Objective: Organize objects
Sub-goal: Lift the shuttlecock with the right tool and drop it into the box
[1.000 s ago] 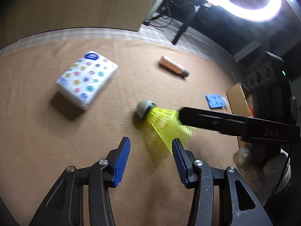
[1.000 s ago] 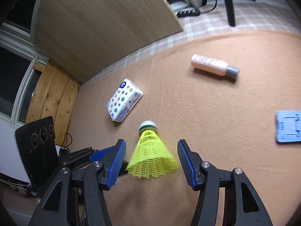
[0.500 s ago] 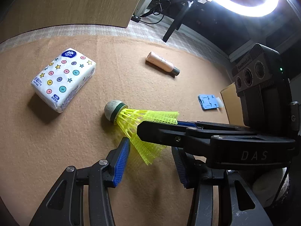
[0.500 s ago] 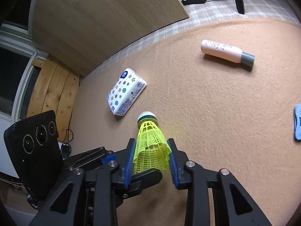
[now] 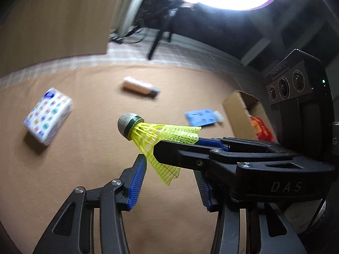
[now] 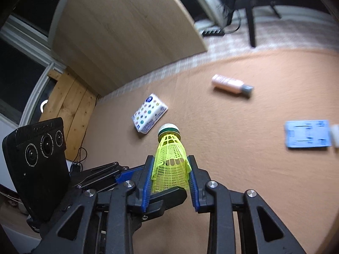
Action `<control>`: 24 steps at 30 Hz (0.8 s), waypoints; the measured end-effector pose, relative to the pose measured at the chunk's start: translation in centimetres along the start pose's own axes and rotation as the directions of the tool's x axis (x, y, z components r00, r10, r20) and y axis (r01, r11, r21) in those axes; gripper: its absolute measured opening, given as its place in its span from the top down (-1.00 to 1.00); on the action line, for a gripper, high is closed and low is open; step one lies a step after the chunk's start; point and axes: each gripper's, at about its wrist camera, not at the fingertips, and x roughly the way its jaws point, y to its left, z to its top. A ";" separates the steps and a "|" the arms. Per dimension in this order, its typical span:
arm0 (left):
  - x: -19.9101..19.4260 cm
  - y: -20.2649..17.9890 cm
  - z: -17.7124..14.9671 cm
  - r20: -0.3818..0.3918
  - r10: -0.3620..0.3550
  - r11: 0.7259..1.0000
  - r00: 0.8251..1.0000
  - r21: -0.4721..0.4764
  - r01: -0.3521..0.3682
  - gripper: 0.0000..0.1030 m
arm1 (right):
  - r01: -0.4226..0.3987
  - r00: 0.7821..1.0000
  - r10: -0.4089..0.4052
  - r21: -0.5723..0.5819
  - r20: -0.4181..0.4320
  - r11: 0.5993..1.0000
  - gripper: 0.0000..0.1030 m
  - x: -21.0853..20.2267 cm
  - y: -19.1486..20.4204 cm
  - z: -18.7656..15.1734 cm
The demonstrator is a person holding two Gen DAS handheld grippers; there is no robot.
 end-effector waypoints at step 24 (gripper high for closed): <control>10.1 -27.0 -1.6 -0.146 -0.196 0.917 0.970 0.322 0.234 0.06 | 0.231 0.927 -0.285 0.228 0.245 0.946 0.47 -21.7 -14.3 -9.3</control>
